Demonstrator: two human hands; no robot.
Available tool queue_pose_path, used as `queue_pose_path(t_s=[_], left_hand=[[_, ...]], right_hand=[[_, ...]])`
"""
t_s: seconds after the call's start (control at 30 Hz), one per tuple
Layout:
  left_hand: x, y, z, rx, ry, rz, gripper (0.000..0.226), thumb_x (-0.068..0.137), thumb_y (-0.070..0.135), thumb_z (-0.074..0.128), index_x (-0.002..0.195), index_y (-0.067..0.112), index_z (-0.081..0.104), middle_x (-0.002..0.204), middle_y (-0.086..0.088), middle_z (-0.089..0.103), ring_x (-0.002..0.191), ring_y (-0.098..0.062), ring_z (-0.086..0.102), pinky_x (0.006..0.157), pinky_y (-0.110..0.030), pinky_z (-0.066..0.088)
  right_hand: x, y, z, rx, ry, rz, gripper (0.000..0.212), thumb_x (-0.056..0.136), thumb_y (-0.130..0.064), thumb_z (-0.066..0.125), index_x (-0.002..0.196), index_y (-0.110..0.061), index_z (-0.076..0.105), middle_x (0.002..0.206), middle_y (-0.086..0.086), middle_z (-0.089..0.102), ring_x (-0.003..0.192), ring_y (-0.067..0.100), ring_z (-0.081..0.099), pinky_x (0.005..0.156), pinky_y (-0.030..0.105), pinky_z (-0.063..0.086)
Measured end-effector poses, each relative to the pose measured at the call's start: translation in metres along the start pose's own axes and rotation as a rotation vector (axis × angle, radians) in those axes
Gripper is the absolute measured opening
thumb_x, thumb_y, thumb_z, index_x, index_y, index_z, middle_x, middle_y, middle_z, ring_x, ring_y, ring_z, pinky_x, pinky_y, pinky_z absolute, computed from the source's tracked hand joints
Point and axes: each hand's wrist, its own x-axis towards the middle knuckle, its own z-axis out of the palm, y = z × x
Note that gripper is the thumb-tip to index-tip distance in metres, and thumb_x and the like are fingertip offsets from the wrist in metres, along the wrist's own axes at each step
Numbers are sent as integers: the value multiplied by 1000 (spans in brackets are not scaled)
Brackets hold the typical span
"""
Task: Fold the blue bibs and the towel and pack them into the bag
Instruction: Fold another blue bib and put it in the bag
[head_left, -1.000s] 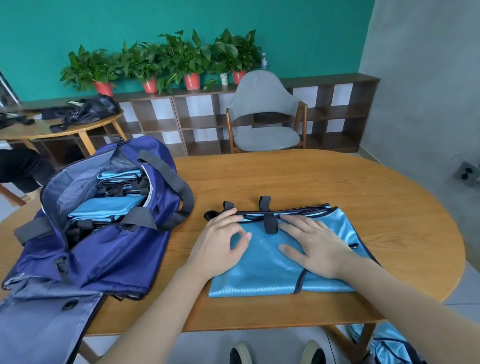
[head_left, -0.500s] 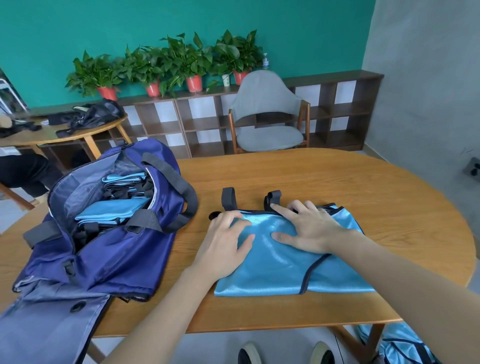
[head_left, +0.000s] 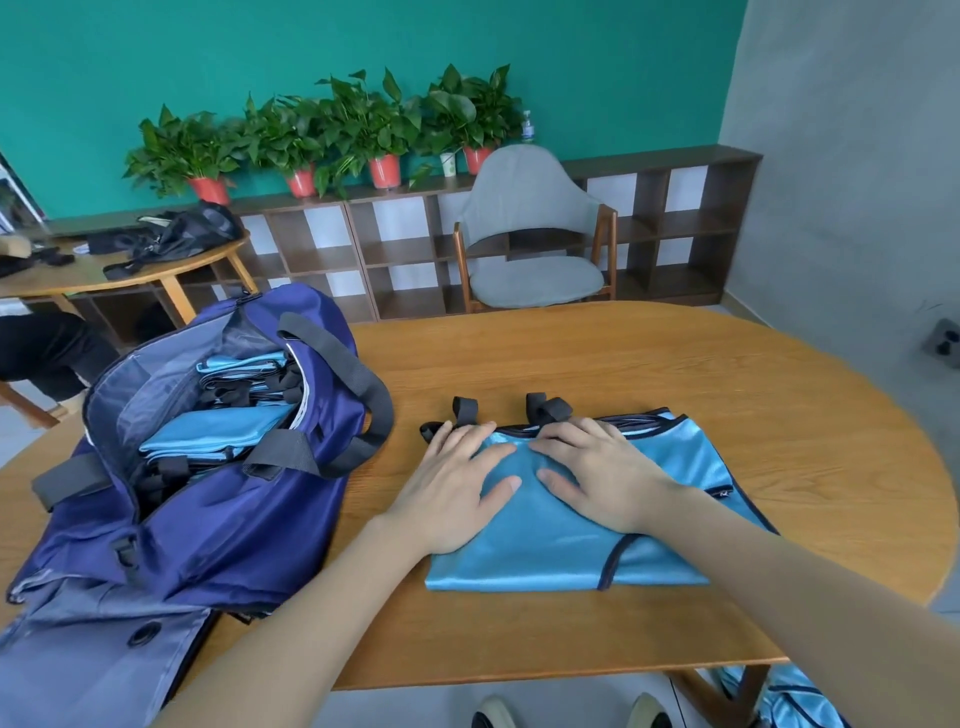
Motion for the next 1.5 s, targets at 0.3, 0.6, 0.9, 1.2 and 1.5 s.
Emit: queue_pose_path(t_s=[0.3, 0.6, 0.9, 1.2, 1.5], left_hand=[[39, 15, -32, -169, 181, -42, 41, 105, 36, 48, 141, 19, 60, 155, -5, 47, 146, -17, 37, 126, -33, 13], [31, 54, -7, -229, -5, -111, 48, 108, 38, 41, 148, 14, 49, 156, -6, 43, 148, -20, 32, 124, -39, 20], [22, 52, 12, -84, -160, -176, 66, 103, 65, 9, 162, 35, 11, 171, 8, 1, 156, -9, -5, 126, -46, -4], [17, 64, 8, -59, -88, -272, 65, 105, 60, 18, 160, 28, 22, 170, -2, 14, 157, -22, 0, 125, -50, -7], [-40, 72, -3, -520, 141, 53, 24, 89, 39, 76, 109, 27, 78, 99, 18, 66, 96, 4, 54, 87, -17, 43]], right_hand=[[7, -23, -31, -251, -258, 765, 76, 100, -67, 22, 147, -12, 45, 148, 6, 38, 133, 31, 33, 101, 41, 36], [-14, -17, -3, -36, -76, 390, 48, 108, -37, 30, 146, -11, 41, 150, 12, 37, 140, 31, 33, 114, 41, 34], [-36, 12, -11, 21, -88, 421, 79, 98, -71, 21, 161, -24, 20, 168, -1, 13, 155, 18, 7, 125, 38, 10], [-85, 2, -22, 355, 111, 142, 45, 92, -57, 61, 121, -24, 70, 126, -16, 65, 123, -3, 52, 110, 25, 41], [-163, -6, -24, 461, 207, 76, 37, 84, -66, 67, 106, -37, 77, 118, -26, 65, 121, -3, 55, 102, 12, 40]])
